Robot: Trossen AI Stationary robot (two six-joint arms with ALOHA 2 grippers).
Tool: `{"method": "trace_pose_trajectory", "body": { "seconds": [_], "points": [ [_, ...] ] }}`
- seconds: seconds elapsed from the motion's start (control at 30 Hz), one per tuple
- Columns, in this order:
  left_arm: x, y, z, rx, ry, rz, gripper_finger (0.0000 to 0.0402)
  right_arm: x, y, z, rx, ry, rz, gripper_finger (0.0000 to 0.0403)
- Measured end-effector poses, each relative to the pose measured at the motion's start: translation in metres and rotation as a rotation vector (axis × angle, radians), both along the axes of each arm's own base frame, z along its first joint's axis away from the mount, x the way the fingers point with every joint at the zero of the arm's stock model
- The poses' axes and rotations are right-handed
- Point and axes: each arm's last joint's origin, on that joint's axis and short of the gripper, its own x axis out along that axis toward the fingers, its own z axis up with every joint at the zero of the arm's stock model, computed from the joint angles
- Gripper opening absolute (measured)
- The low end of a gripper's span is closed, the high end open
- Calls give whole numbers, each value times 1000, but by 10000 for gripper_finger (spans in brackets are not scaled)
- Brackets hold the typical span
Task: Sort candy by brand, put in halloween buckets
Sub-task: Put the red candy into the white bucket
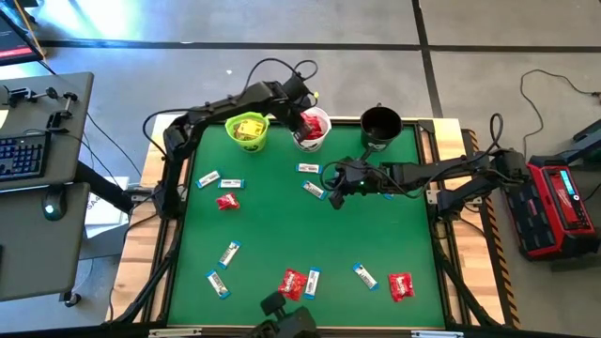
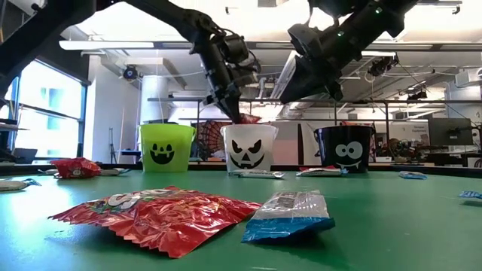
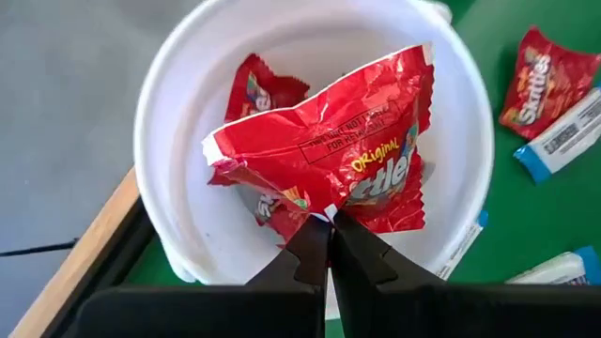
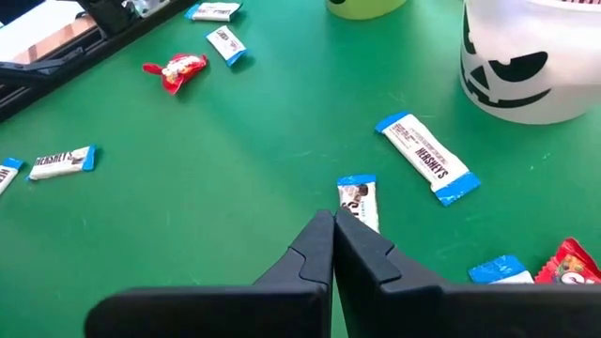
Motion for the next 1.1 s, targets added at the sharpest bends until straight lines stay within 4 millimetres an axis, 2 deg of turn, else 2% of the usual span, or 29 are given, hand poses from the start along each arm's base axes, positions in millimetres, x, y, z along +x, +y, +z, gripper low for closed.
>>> {"method": "trace_pose_trajectory", "body": {
  "seconds": [0.5,0.63,0.83,0.93,1.1],
  "points": [
    [3,-7,3,16,3,-62,78,0,-1,0,-19,0,-19,0],
    [5,-13,7,20,-5,-81,63,0,-1,0,-19,0,-18,0],
    [20,-33,13,52,-88,-106,8,-7,0,0,-9,52,-24,0],
    [28,-47,13,69,-163,-110,4,-17,1,5,2,85,-34,0],
    [30,-68,11,111,-241,-121,3,-36,5,16,-5,127,-55,0]
  ]
}}
